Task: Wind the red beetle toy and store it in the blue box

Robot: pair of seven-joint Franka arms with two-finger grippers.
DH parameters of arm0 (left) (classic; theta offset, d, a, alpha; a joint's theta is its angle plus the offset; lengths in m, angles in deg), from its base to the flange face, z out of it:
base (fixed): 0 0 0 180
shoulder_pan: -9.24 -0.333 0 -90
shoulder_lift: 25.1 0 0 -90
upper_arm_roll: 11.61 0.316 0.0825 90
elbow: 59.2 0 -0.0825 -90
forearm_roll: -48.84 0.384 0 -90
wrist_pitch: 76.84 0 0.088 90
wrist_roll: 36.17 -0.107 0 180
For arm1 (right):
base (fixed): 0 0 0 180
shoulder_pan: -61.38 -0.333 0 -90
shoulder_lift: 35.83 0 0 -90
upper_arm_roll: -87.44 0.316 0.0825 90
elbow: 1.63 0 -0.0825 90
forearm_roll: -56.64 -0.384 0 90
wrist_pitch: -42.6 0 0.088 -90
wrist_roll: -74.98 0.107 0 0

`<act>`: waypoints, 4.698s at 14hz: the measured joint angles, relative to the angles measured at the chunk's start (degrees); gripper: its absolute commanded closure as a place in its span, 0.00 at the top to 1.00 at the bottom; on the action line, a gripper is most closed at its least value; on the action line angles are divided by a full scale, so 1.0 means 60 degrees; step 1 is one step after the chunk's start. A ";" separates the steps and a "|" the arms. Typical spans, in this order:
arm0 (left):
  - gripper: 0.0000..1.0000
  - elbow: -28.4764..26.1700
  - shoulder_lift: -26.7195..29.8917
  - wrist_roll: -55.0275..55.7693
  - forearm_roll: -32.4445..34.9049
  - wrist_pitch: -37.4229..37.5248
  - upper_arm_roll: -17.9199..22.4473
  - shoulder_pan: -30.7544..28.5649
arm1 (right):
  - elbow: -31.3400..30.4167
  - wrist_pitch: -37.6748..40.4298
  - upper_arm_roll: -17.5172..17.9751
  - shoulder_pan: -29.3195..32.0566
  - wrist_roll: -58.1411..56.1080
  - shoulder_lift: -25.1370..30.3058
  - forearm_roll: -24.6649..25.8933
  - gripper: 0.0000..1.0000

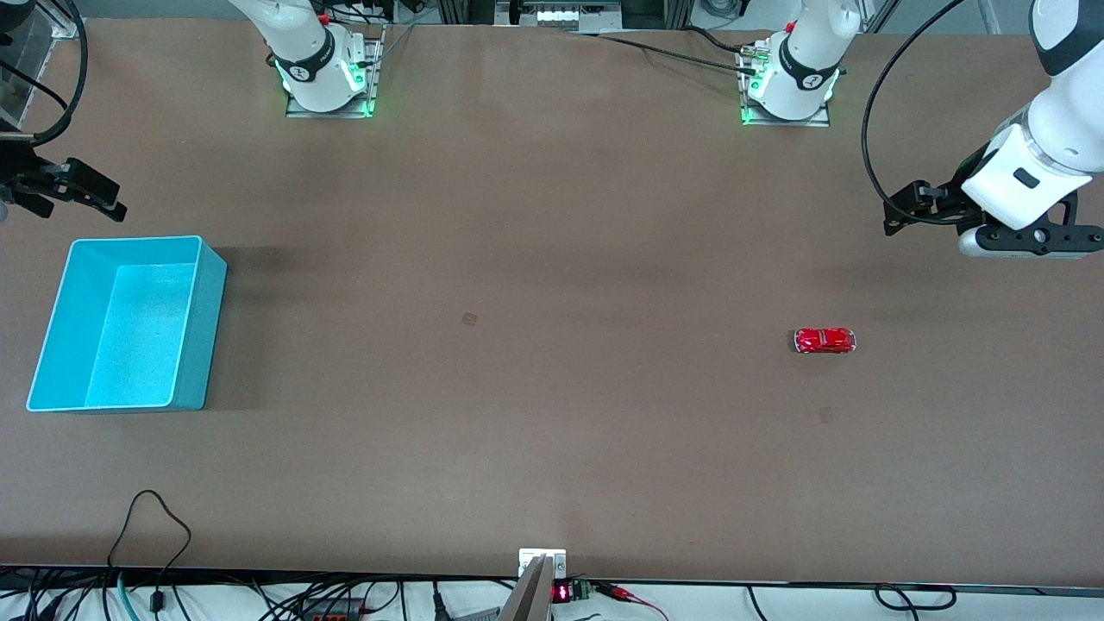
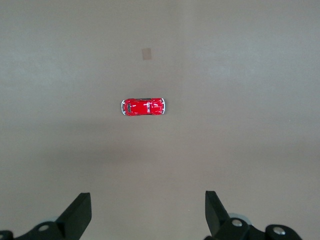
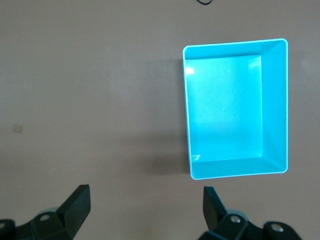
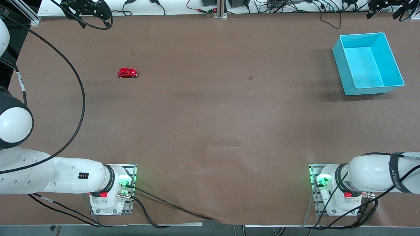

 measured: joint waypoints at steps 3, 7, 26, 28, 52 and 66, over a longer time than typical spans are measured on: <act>1.00 0.0000 -0.0002 -0.0054 0.0000 0.0110 0.0000 0.0000 | 0.0000 0.0000 0.0000 0.0000 0.0000 0.0000 0.0000 1.00; 1.00 0.0001 -0.0002 -0.0055 0.0000 0.0140 0.0000 0.0000 | 0.0000 0.0000 0.0000 0.0000 0.0000 0.0000 0.0000 1.00; 1.00 0.0000 -0.0661 -0.5055 0.0035 0.1994 -0.0125 0.0088 | 0.0000 -0.0036 -0.0002 0.0000 0.0000 0.0000 0.0000 1.00; 1.00 -0.0059 -0.1098 -0.6499 0.0168 0.1246 -0.0108 -0.0073 | 0.0000 -0.0038 -0.0002 0.0000 0.0000 0.0000 0.0000 1.00; 0.94 -0.3479 -0.4424 -1.4514 0.1232 -0.8250 -0.0217 -0.0929 | -0.0003 -0.0222 -0.0029 0.0002 0.0003 -0.0082 0.0000 1.00; 0.35 -0.3462 -0.4529 -1.4987 0.1236 -0.8288 -0.0259 -0.0927 | -0.0004 -0.0222 -0.0045 0.0009 0.0005 -0.0086 0.0000 1.00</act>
